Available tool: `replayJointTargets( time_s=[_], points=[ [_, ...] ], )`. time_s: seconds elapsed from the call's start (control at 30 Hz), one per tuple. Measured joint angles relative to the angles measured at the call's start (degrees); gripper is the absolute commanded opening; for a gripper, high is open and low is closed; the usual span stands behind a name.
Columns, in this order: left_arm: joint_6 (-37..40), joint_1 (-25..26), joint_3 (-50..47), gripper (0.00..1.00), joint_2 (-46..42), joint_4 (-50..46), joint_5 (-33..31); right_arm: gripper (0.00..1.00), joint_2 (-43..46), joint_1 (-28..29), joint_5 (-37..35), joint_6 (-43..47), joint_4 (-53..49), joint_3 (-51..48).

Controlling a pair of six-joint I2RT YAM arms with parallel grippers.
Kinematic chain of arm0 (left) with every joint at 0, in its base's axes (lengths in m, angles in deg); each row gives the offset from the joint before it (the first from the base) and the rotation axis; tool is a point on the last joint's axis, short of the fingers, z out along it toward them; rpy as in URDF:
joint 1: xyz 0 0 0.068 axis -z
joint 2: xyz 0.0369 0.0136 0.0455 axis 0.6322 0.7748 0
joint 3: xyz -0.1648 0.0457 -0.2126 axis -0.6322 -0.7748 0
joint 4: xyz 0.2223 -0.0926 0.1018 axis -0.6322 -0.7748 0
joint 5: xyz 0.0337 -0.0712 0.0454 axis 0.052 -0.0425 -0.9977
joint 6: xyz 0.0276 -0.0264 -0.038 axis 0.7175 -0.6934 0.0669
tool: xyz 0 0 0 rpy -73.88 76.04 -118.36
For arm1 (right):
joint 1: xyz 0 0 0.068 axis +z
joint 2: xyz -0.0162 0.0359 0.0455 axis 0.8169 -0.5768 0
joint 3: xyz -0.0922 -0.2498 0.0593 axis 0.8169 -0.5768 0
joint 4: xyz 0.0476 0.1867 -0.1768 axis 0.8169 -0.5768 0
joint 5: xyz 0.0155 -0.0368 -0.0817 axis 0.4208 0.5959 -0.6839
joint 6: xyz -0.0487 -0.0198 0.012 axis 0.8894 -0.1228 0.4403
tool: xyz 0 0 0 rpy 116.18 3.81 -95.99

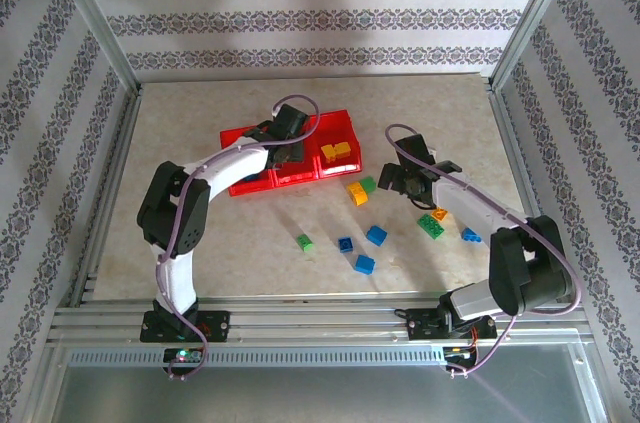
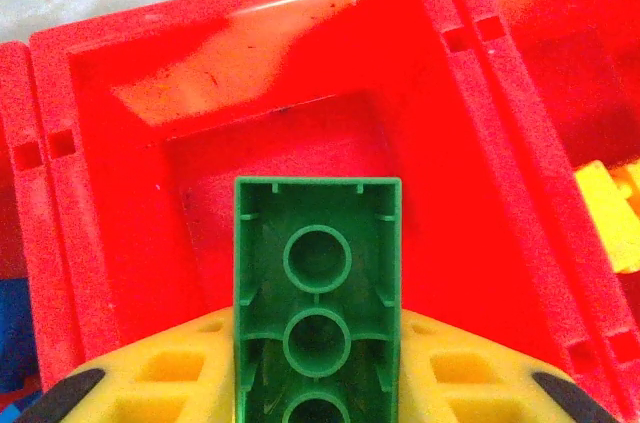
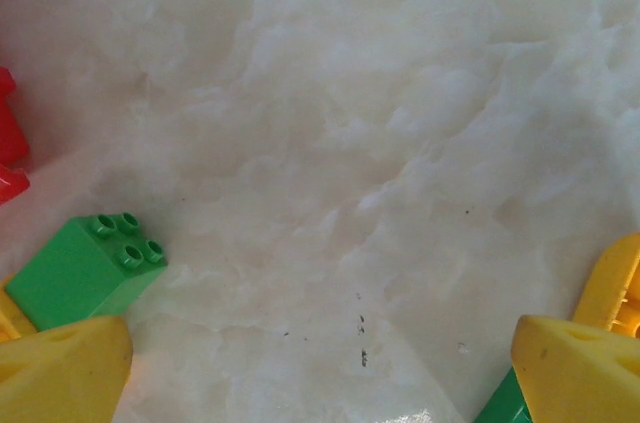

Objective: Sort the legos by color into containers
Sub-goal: Place the lego in the container.

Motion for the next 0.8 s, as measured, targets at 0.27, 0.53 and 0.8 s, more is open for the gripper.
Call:
replayJointTargets(
  time_s=[0.27,0.53,0.8],
  points=[
    [0.3,-0.3,1.2,0.20,2.1,-0.2,0.0,0.89,-2.4,0.0,2.2,0.2,1.7,0.4],
    [0.2,-0.3,1.2,0.37,3.1,-0.3,0.4,0.80,-5.7,0.0,5.0,0.3,4.1,0.5],
    [-0.2,-0.3,0.2,0.48,1.8,-0.1,1.7,0.76,-8.8,0.2,7.5,1.0,6.2,2.3]
  ],
)
